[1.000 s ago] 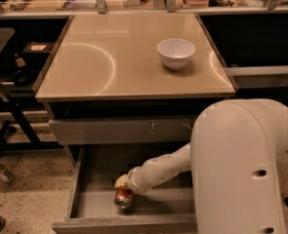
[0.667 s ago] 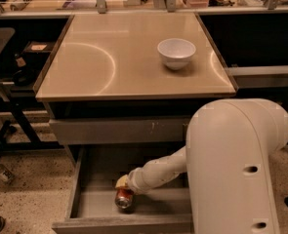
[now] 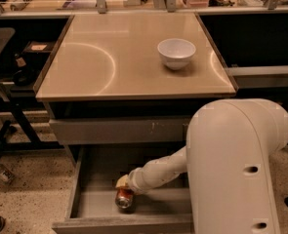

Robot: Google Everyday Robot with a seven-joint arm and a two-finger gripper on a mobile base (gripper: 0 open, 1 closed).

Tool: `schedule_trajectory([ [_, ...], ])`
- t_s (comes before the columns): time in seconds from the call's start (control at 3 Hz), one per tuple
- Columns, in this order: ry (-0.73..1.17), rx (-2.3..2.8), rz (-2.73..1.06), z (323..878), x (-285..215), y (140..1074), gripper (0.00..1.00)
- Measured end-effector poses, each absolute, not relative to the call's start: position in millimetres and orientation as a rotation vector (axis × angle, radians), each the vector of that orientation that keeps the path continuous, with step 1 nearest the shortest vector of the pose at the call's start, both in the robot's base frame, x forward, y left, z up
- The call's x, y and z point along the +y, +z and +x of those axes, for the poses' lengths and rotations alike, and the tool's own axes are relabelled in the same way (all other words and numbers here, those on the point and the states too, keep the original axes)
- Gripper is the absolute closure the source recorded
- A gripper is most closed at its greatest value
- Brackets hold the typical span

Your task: Place coke can into middle drawer

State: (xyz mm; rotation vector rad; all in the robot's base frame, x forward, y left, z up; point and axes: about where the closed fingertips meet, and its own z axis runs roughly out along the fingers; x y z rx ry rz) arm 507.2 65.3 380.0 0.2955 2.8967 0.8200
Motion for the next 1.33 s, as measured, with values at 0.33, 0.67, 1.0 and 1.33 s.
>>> schedule_trajectory([
  [0.33, 0.820, 2.897, 0.295, 507.2, 65.3, 380.0, 0.36],
  [0.67, 0.820, 2.897, 0.295, 507.2, 65.3, 380.0, 0.13],
  [1.0, 0.820, 2.897, 0.295, 507.1, 65.3, 379.9, 0.00],
  [1.33, 0.820, 2.897, 0.295, 507.1, 65.4, 379.9, 0.00],
])
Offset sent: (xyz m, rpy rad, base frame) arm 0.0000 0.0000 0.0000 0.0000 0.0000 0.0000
